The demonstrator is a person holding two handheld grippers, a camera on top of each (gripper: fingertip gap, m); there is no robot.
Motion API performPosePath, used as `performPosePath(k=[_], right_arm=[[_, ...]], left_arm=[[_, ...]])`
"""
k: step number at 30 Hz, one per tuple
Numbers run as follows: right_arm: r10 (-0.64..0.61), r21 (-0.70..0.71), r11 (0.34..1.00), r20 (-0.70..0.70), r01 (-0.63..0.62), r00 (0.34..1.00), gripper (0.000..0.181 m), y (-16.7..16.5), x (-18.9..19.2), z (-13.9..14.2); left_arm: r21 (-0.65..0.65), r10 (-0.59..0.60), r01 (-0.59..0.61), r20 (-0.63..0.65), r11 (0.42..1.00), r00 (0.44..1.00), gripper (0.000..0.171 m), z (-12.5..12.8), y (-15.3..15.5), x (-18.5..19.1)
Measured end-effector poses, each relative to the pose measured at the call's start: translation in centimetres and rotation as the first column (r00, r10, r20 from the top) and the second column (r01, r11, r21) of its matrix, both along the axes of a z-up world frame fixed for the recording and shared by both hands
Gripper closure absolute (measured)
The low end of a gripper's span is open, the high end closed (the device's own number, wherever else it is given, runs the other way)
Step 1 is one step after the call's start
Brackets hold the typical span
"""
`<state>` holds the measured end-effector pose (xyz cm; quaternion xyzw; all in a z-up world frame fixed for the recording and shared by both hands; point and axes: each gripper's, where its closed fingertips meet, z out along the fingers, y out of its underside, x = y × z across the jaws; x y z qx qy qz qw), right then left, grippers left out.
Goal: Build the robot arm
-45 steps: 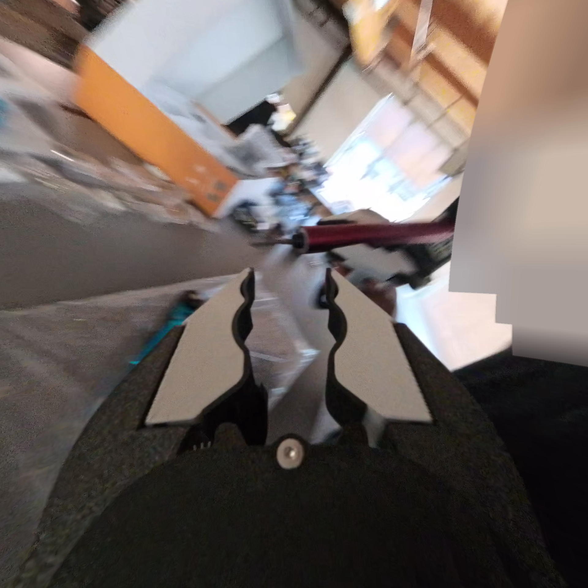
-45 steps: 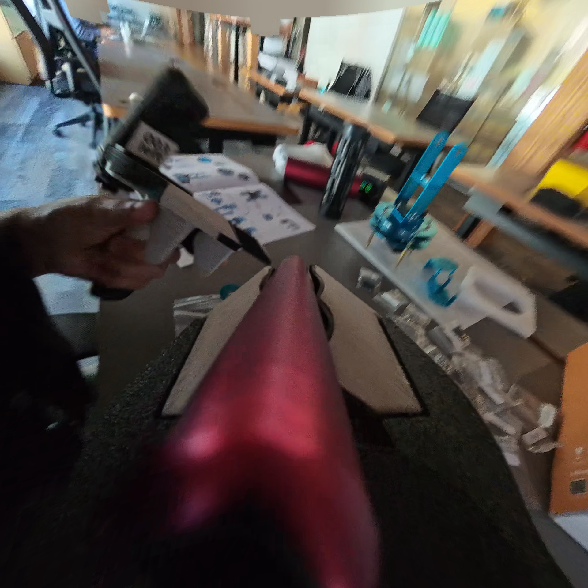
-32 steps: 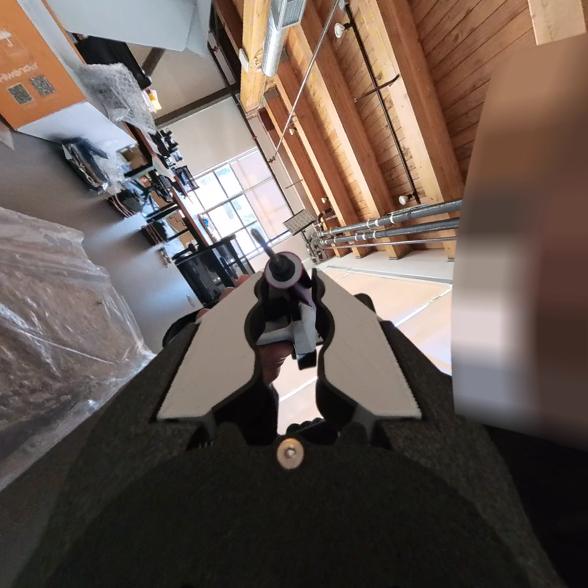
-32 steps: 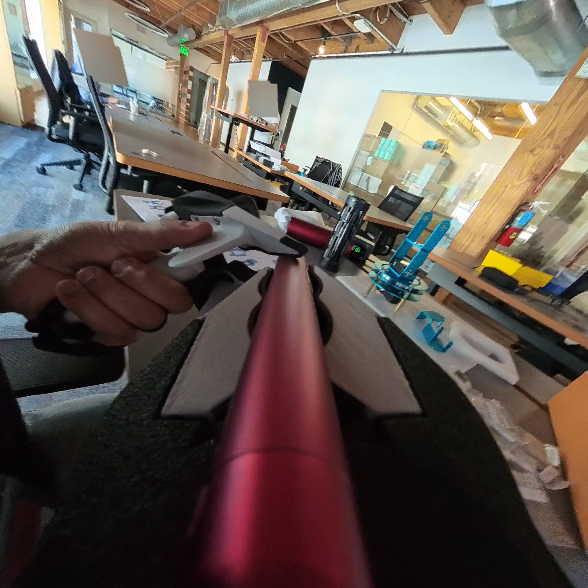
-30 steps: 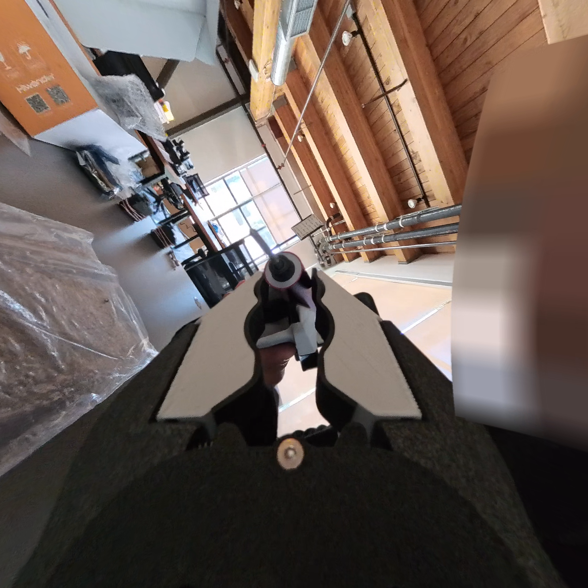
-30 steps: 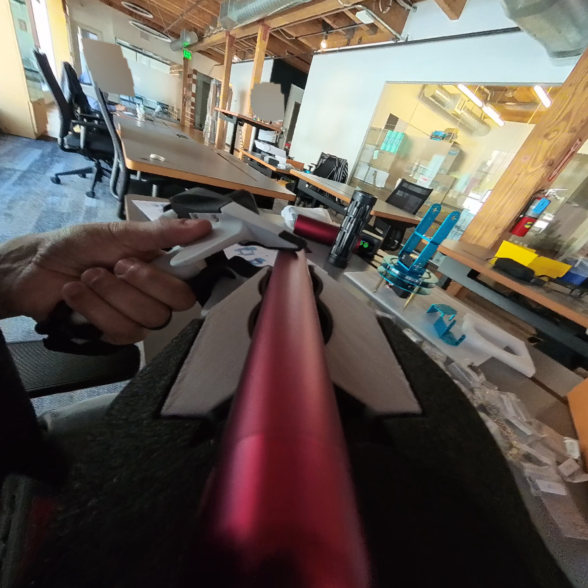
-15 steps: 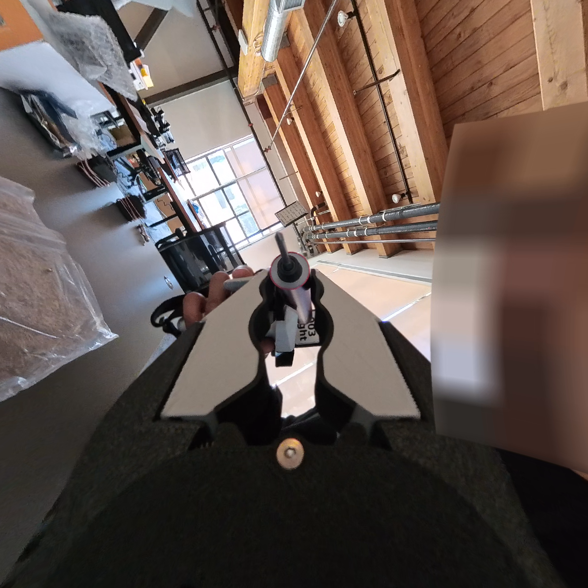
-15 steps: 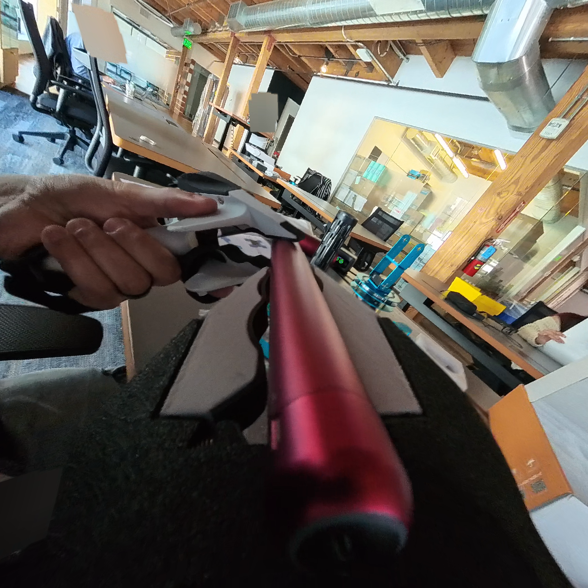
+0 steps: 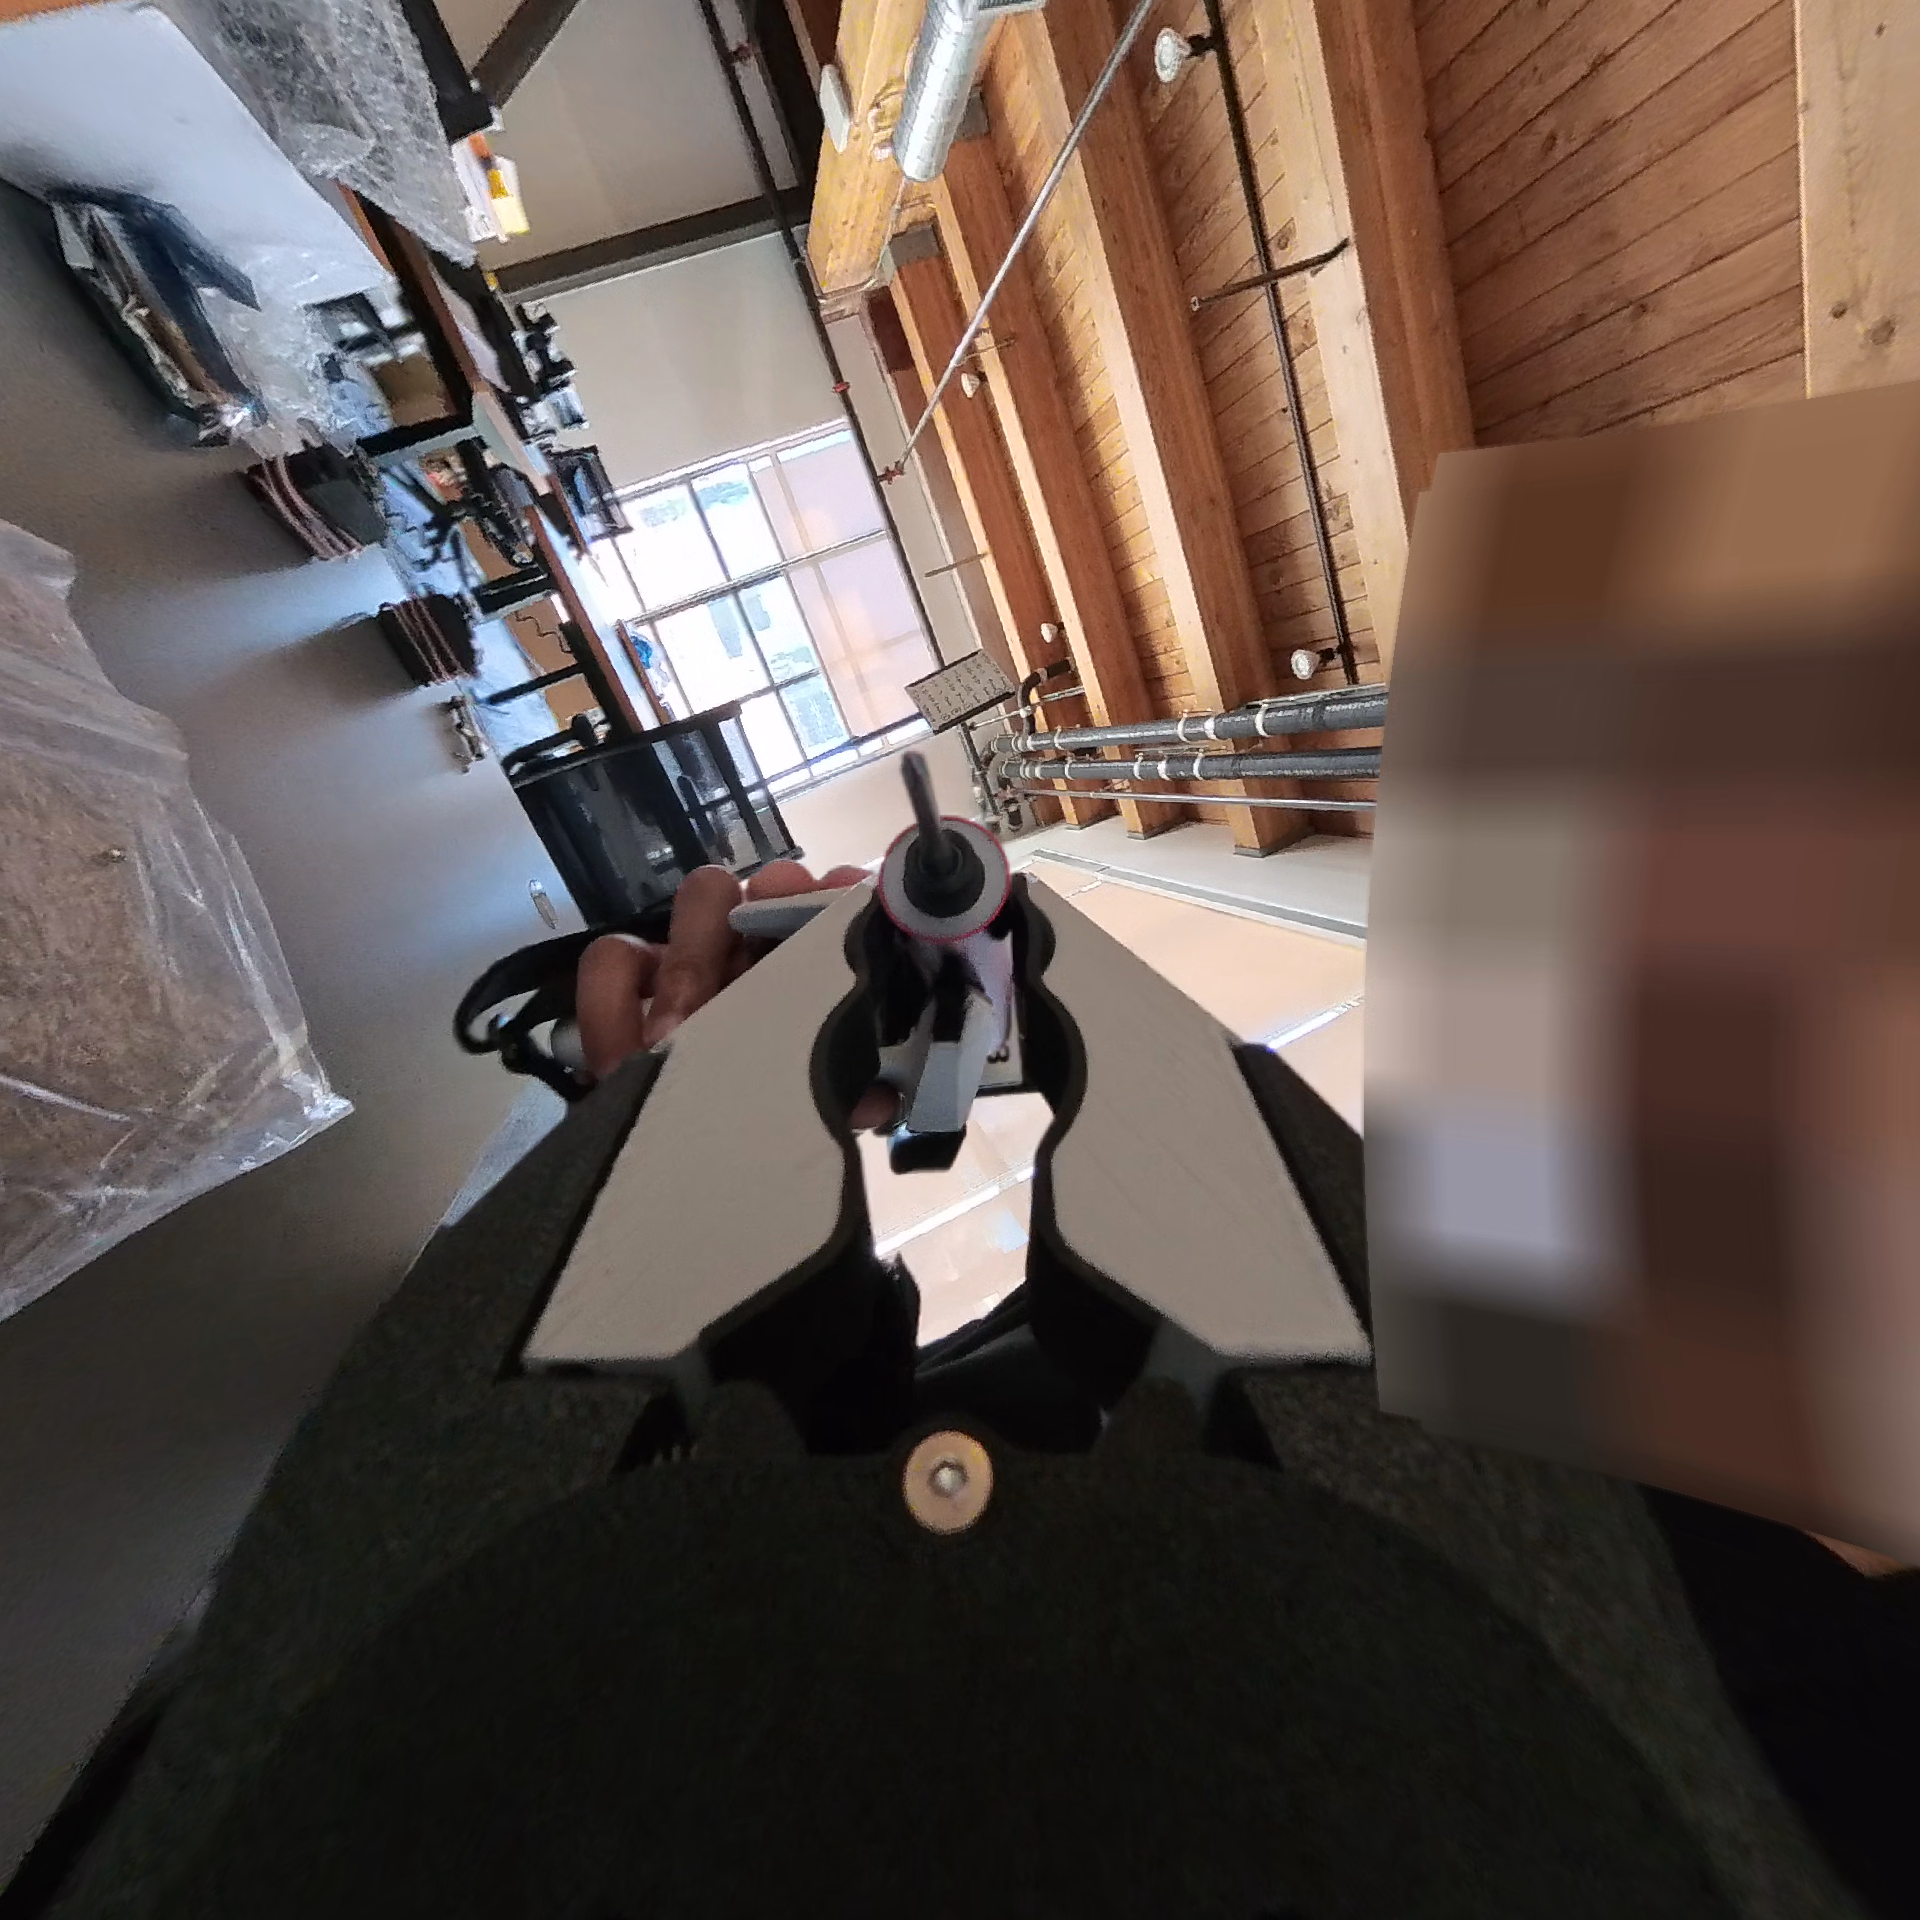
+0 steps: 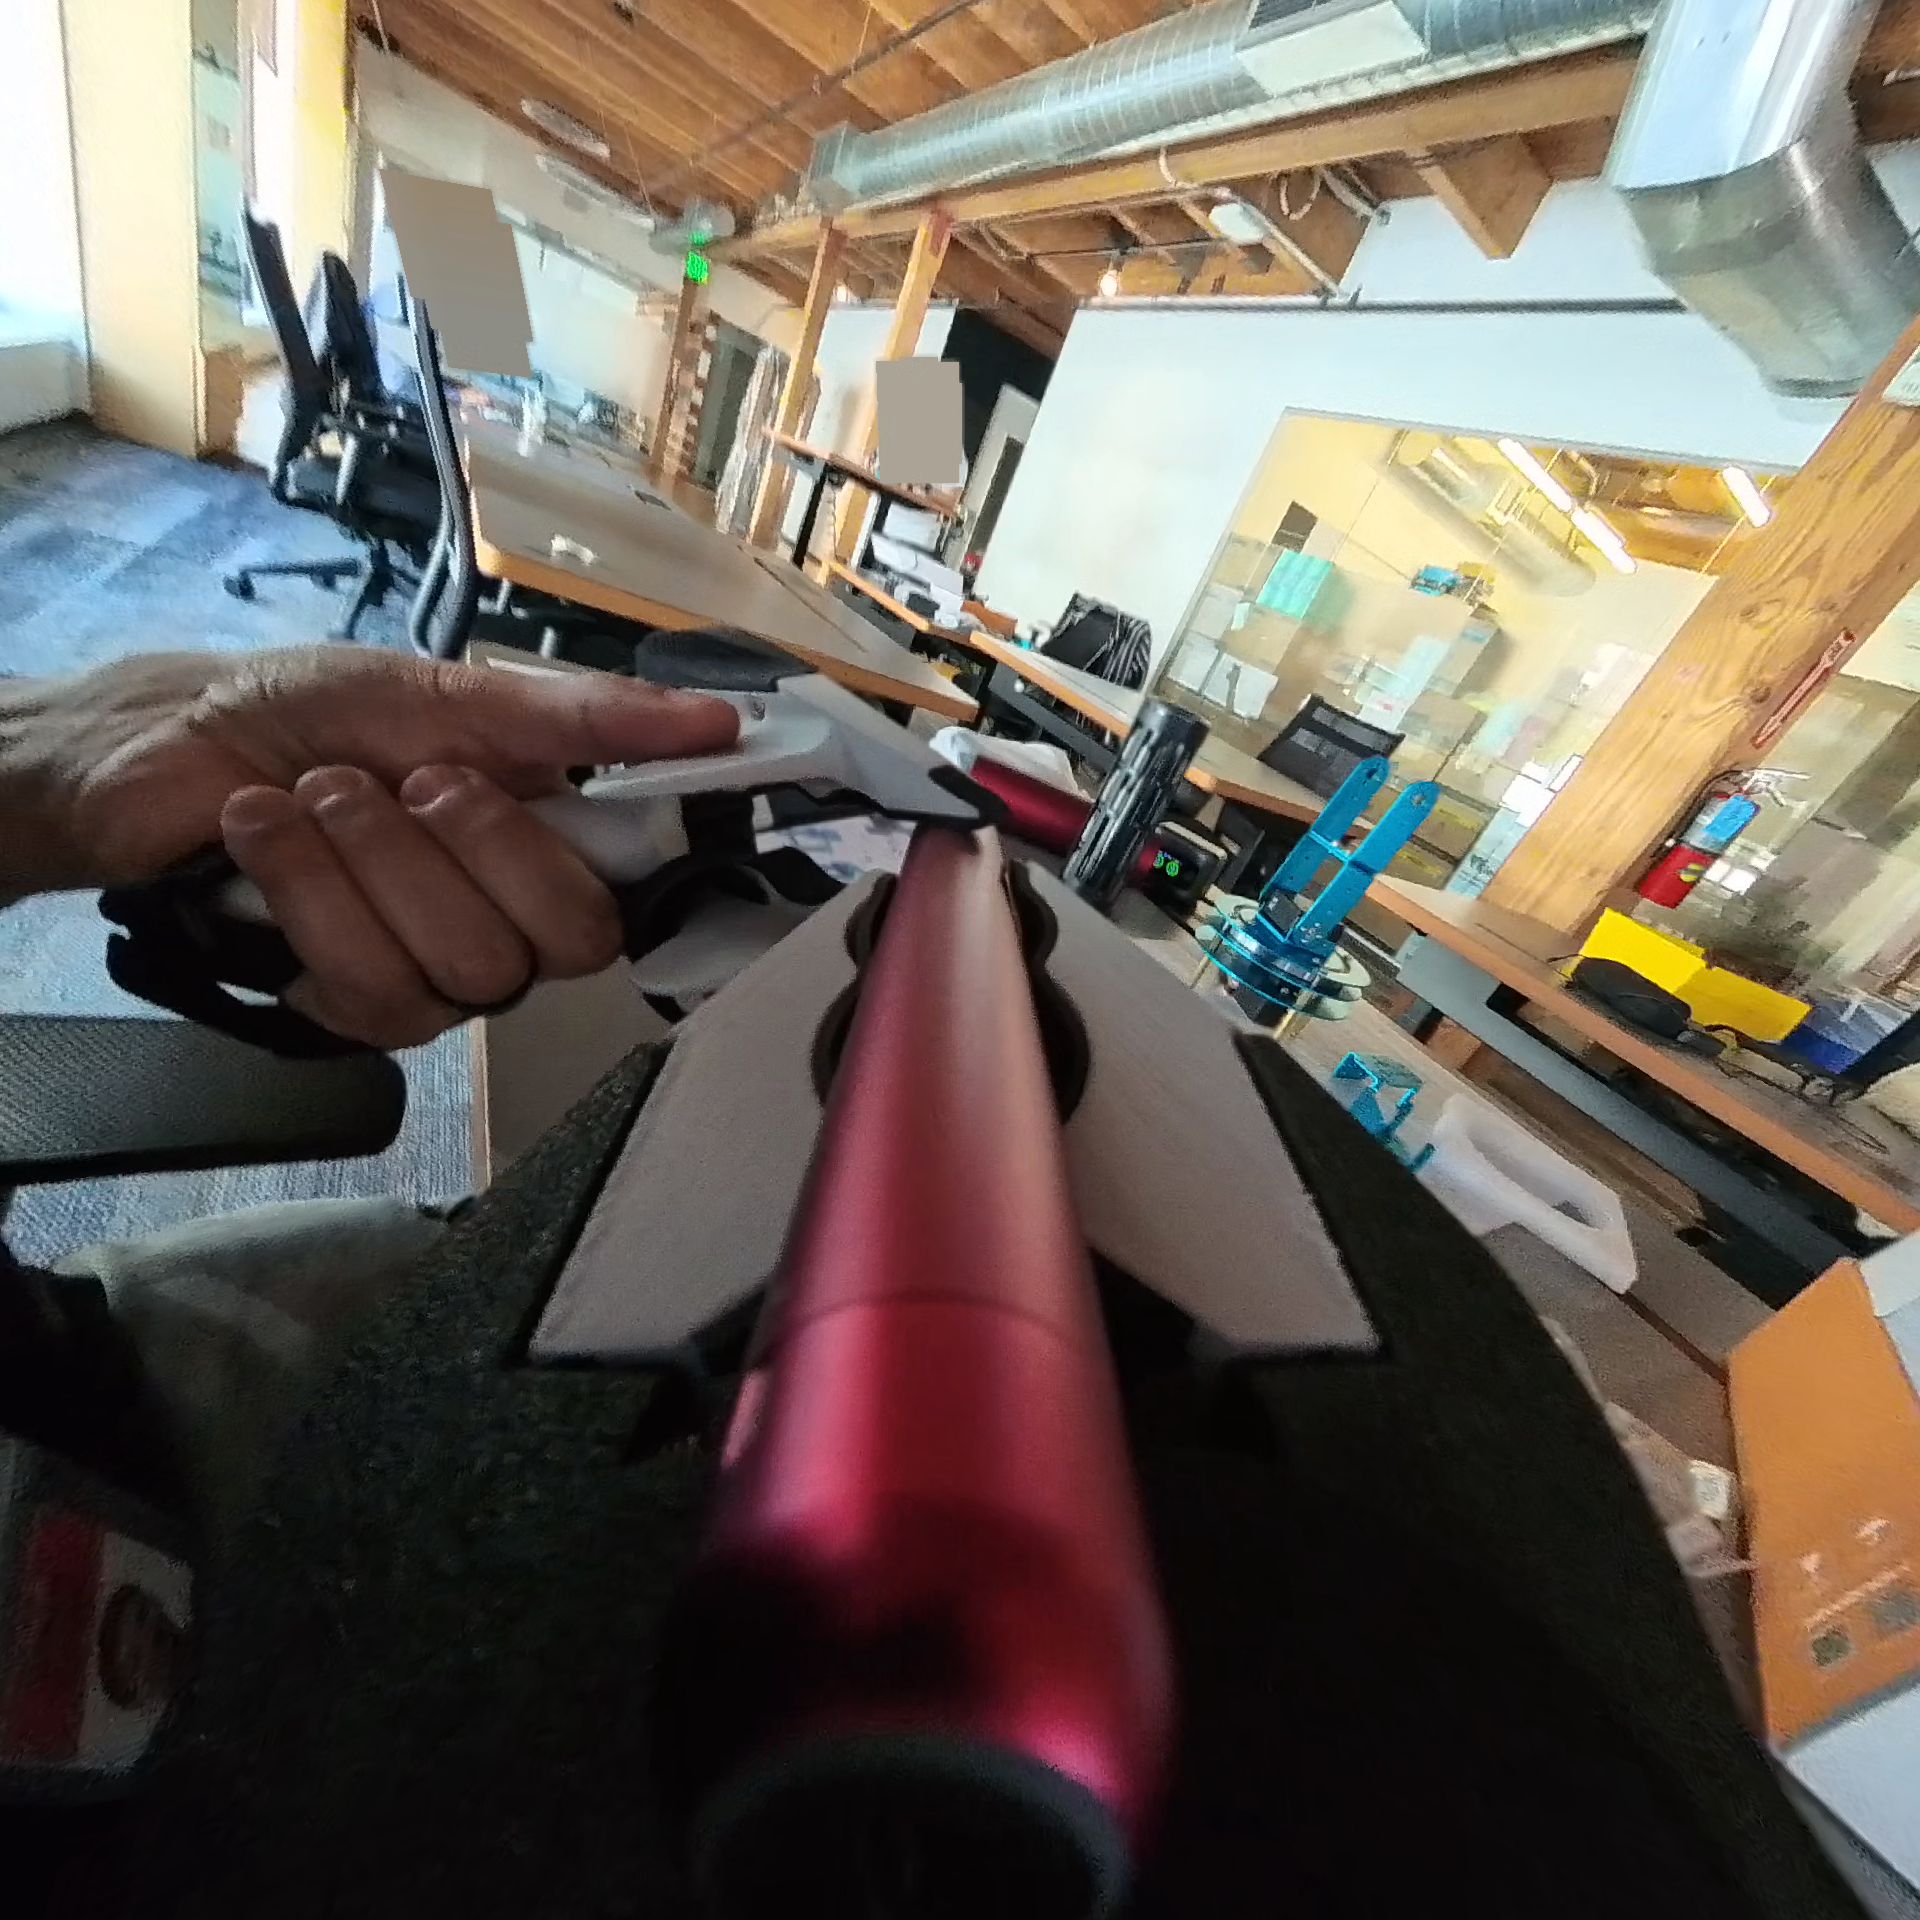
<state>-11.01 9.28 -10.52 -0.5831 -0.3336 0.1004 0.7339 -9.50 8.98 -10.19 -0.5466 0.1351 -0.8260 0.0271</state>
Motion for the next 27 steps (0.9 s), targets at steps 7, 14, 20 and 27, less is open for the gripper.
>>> performPosePath(k=[7,14,20,27], right_arm=[[0.071,0.008,0.997,-0.108,-0.071,0.992,0.158,-1.2,0.6,1.0],[0.066,0.005,0.998,-0.107,-0.066,0.992,0.159,-1.4,0.9,1.2],[0.040,-0.032,0.999,-0.083,-0.043,0.996,0.160,-0.8,1.5,0.4],[-0.084,-0.322,0.945,-0.072,0.056,0.994,0.160,3.1,4.2,-4.4]], left_arm=[[0.108,0.023,-0.028,0.047,0.994,0.999,0.152,1.2,-1.3,0.4],[0.107,0.018,-0.023,0.042,0.994,0.999,0.152,1.3,-1.6,0.7],[0.165,0.079,-0.072,-0.040,0.984,0.996,0.140,-0.3,-0.3,-0.1],[0.757,0.545,-0.192,-0.247,0.625,0.801,0.126,-5.4,9.2,-5.9]])
